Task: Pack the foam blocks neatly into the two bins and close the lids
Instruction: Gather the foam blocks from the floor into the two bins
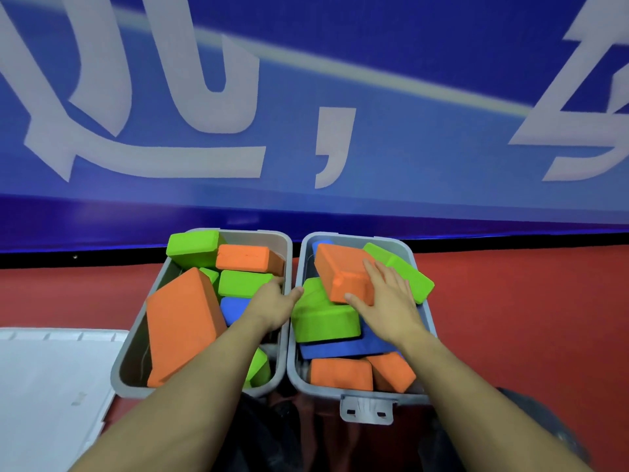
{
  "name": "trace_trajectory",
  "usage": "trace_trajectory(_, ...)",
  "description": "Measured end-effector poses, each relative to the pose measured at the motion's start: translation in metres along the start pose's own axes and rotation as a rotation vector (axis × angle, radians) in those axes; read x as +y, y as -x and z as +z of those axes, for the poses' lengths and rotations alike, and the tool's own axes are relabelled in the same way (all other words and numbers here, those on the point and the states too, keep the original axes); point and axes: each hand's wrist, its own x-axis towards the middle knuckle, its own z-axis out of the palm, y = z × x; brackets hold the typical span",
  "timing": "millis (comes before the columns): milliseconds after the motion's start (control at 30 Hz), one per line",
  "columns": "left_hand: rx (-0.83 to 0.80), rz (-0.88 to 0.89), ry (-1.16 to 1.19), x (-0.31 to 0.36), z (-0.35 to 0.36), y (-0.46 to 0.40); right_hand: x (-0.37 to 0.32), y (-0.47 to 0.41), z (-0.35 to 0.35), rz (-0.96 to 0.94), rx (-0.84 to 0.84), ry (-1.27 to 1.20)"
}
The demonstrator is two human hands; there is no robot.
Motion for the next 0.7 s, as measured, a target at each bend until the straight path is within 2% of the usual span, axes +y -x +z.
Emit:
trace_trajectory(167,0.225,0.187,-0.045,0.010,0.004,0.009,-0.011,0.000,-0.027,-0.152,0.016,0.052)
trace_trajectory(267,0.136,0.289,-0.442,-0.001,0.012,0.005,0.008,0.009,-0.006,-0.064,0.048,-0.043)
trace_trajectory(333,0.114,0.297,-0.611,-0.002,0.010,-0.007,0.012,-0.005,0.008,-0.051,0.043,-0.054)
trace_trajectory(400,0.150,0.320,-0.649,0.002,0.004,-0.022,0.006,-0.028,0.018,-0.126,0.060,-0.014)
trace_trajectory(500,0.121,0.326,-0.635,-0.007,0.004,-0.033,0.002,-0.035,0.027,-0.121,-0.004,-0.037)
trace_trajectory(700,0.108,0.316,-0.555,-0.040,-0.002,0.000,-0.011,0.010,0.024,-0.091,-0.156,-0.069)
